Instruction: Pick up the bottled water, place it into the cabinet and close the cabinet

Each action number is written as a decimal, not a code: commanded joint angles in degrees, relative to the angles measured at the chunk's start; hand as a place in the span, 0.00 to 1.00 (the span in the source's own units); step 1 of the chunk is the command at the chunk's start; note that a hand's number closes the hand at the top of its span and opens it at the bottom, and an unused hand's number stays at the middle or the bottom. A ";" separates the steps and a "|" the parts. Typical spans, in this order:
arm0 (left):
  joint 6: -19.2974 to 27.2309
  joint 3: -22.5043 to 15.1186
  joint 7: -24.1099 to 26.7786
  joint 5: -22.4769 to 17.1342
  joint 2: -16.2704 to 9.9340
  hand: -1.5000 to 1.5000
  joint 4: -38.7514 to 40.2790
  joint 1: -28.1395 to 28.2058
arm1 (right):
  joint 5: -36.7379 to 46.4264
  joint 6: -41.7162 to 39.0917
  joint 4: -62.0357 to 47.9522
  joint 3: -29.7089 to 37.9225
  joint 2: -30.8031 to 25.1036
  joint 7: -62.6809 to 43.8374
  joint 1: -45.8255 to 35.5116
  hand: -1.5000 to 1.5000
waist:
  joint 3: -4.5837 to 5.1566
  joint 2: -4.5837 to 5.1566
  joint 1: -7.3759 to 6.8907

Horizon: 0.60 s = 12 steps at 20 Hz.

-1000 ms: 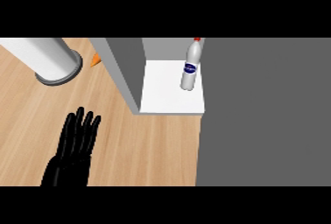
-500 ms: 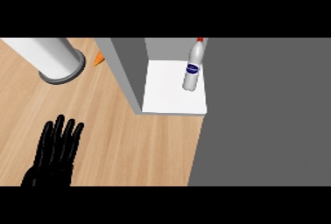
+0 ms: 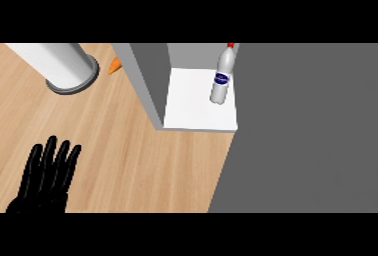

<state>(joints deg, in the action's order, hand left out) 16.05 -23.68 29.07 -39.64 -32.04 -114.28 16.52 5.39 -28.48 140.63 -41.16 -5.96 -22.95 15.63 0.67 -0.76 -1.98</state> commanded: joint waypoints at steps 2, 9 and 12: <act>-1.83 1.68 -0.39 -1.35 -1.75 0.00 -1.65 0.93 | 6.98 8.33 -2.46 -6.89 5.64 -4.57 -9.02 1.00 | 0.07 0.24 -0.58; -3.74 2.12 0.28 -1.76 -2.23 0.00 -1.01 1.72 | 3.93 9.15 -5.99 -5.26 5.50 -4.84 -13.34 1.00 | 0.16 0.92 -1.77; -5.00 2.89 1.39 -2.36 -2.46 0.00 -1.39 3.01 | 3.48 9.46 -5.35 -4.46 5.47 -5.03 -13.84 1.00 | 0.22 0.69 -2.62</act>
<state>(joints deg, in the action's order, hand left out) 12.09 -21.18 29.77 -41.70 -34.20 -115.29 18.54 5.30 -27.69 140.35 -42.52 -9.96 -25.41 6.92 0.81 -0.14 -3.56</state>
